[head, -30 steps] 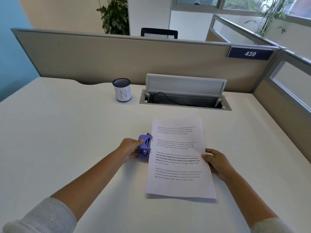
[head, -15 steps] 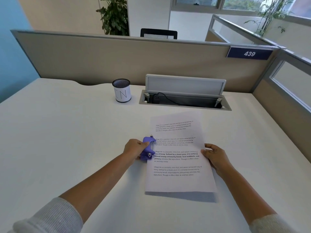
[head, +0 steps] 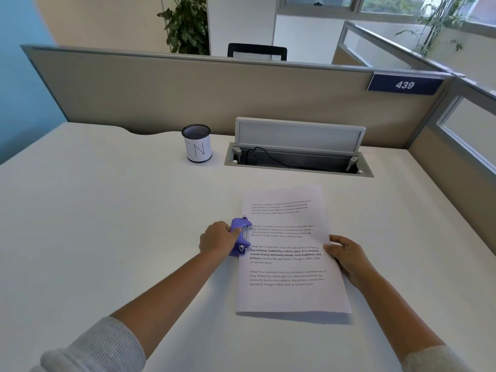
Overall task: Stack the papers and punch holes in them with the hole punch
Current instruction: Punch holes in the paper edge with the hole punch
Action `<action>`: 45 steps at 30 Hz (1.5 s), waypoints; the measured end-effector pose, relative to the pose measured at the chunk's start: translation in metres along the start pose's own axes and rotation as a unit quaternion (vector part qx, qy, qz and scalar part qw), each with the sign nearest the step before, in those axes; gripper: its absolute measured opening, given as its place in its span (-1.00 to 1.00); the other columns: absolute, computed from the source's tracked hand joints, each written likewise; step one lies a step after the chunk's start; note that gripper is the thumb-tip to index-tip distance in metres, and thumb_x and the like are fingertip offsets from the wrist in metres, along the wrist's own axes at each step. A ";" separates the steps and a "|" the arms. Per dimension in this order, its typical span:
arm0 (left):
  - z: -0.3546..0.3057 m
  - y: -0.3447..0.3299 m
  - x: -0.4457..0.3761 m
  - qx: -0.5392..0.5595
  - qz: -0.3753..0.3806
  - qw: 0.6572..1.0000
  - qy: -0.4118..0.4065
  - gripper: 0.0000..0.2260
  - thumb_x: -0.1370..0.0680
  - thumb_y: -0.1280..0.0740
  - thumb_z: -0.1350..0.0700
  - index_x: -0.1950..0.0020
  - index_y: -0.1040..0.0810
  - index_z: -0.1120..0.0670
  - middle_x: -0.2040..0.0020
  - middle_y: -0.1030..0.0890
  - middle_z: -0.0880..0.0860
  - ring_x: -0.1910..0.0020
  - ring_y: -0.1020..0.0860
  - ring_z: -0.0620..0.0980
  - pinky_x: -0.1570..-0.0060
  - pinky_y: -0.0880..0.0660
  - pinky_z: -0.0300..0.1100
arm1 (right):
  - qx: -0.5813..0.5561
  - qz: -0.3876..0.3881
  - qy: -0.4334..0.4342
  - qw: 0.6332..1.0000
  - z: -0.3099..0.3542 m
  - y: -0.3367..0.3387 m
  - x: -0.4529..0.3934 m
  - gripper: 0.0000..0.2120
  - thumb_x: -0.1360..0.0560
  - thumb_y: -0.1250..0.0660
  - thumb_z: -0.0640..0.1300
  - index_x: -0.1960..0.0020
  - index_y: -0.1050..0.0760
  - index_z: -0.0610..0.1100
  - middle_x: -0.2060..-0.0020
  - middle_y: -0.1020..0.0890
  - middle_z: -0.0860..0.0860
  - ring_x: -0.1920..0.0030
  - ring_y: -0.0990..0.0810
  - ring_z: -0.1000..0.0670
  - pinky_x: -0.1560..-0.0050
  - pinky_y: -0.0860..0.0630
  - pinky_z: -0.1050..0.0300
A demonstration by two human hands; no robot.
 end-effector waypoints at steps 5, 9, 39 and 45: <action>0.005 -0.005 -0.005 -0.002 0.010 1.000 -0.008 -0.54 -0.52 -0.21 -0.17 0.46 -0.21 0.06 0.48 -0.32 -0.02 0.47 -0.31 -0.04 0.46 -0.16 -0.20 | 0.010 0.000 0.006 1.000 -0.001 0.000 0.000 -0.77 -0.49 -0.31 -0.32 -0.14 -0.50 -0.20 0.04 -0.65 -0.23 0.20 -0.64 -0.14 0.21 -0.64 0.05; 0.008 -0.006 -0.010 0.003 0.003 1.000 0.008 -0.51 -0.55 -0.10 -0.21 0.44 -0.19 0.08 0.47 -0.31 -0.01 0.46 -0.30 -0.01 0.45 -0.16 -0.19 | 0.012 0.008 0.019 1.000 -0.005 0.003 -0.003 -0.80 -0.49 -0.32 -0.31 -0.10 -0.52 -0.18 0.08 -0.67 -0.18 0.25 -0.67 -0.05 0.22 -0.65 0.11; -0.021 -0.018 -0.038 -0.167 -0.164 0.971 -0.055 -0.64 -0.63 -0.01 0.01 -0.06 -0.46 0.25 -0.02 -0.56 0.21 0.00 -0.51 0.22 0.11 -0.34 -0.01 | 0.148 -0.038 0.106 0.983 -0.008 0.003 -0.005 -0.88 -0.52 -0.31 -0.10 -0.03 -0.57 0.02 0.18 -0.71 0.05 0.17 -0.67 0.04 0.09 -0.59 0.10; -0.020 -0.018 -0.037 -0.191 -0.193 0.962 -0.040 -0.84 -0.57 -0.05 0.22 -0.06 -0.38 0.18 0.03 -0.50 0.17 0.05 -0.46 0.18 0.19 -0.24 -0.05 | 0.157 -0.033 0.106 0.981 -0.008 0.003 -0.006 -0.87 -0.52 -0.30 -0.09 -0.04 -0.57 0.02 0.18 -0.71 0.02 0.14 -0.68 0.01 0.04 -0.59 0.05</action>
Point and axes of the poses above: each hand's wrist, its own x-axis away from the middle knuckle, its own y-axis out of the back of the hand, z = x × y, the point moved 3 cm from there along -x, towards the middle knuckle
